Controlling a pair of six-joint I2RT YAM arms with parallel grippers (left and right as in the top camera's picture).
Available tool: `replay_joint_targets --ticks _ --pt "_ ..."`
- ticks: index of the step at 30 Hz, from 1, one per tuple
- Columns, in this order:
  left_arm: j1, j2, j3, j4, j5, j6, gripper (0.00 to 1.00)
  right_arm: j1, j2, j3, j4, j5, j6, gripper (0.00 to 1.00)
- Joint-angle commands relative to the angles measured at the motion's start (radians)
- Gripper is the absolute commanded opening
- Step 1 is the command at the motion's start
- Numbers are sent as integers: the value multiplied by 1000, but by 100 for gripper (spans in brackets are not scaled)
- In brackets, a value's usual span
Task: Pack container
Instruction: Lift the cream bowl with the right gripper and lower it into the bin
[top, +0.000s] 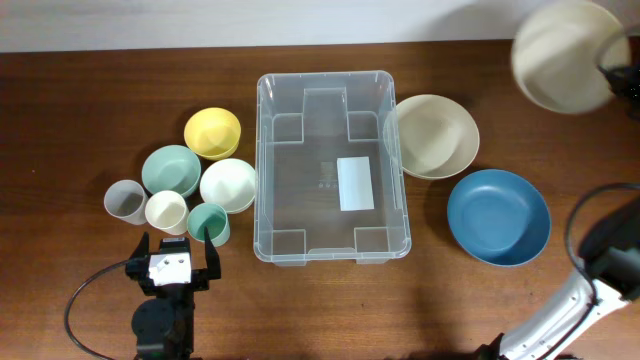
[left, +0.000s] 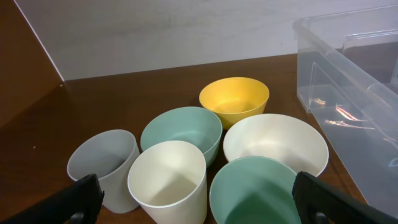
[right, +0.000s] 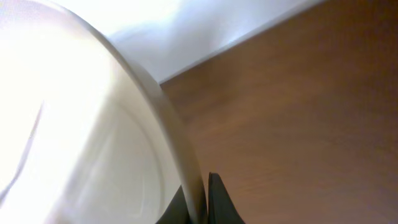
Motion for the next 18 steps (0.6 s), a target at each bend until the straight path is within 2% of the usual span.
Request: replay_joint_targets --ticks 1,10,18 --pt "-1 -4 -8 2 11 13 99 175 -44 112 -72 16 -64 4" --pt "-1 -4 -7 2 11 13 99 582 -45 185 -267 234 -195 4" --pt "-1 -4 -8 2 11 13 99 864 -42 183 -364 562 -204 4"
